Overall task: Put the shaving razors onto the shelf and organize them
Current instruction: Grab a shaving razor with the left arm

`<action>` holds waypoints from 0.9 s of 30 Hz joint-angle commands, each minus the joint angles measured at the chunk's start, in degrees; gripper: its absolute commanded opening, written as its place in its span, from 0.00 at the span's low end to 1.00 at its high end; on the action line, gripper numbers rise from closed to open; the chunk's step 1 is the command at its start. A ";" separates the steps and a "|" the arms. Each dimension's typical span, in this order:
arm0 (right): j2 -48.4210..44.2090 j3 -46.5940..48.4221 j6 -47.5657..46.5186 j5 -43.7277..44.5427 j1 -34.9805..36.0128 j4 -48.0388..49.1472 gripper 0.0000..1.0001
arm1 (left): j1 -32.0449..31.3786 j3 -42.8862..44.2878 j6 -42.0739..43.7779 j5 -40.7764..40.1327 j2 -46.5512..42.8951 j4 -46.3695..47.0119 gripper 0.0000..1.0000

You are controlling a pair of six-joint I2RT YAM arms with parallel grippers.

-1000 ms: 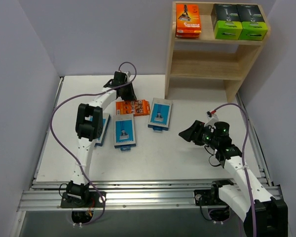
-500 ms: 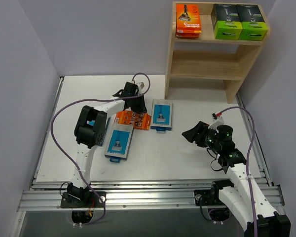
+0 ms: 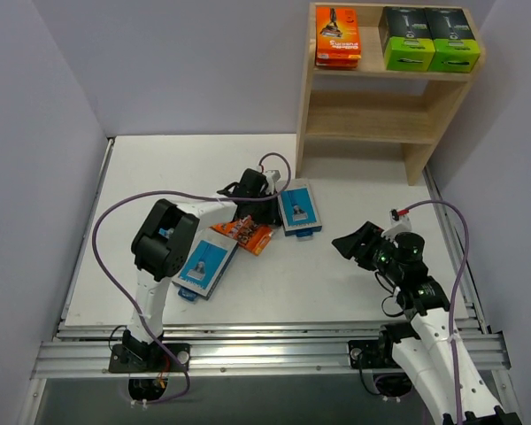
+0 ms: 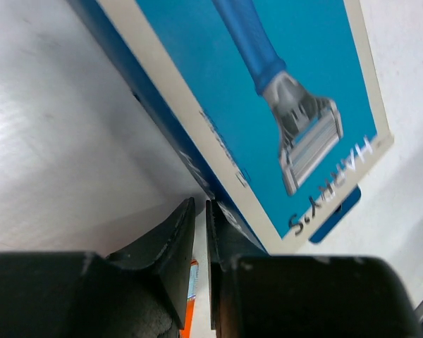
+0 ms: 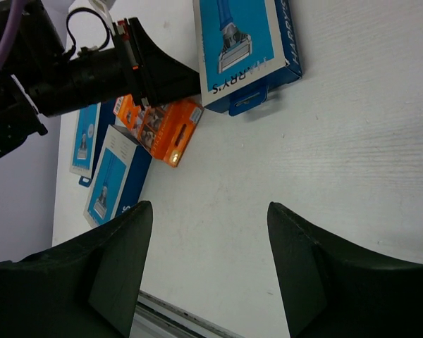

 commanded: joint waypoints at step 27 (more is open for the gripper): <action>-6.25 0.93 -0.07 1.91 1.31 -4.11 0.59 | -0.21 -10.45 8.92 -13.76 -29.65 -11.40 0.57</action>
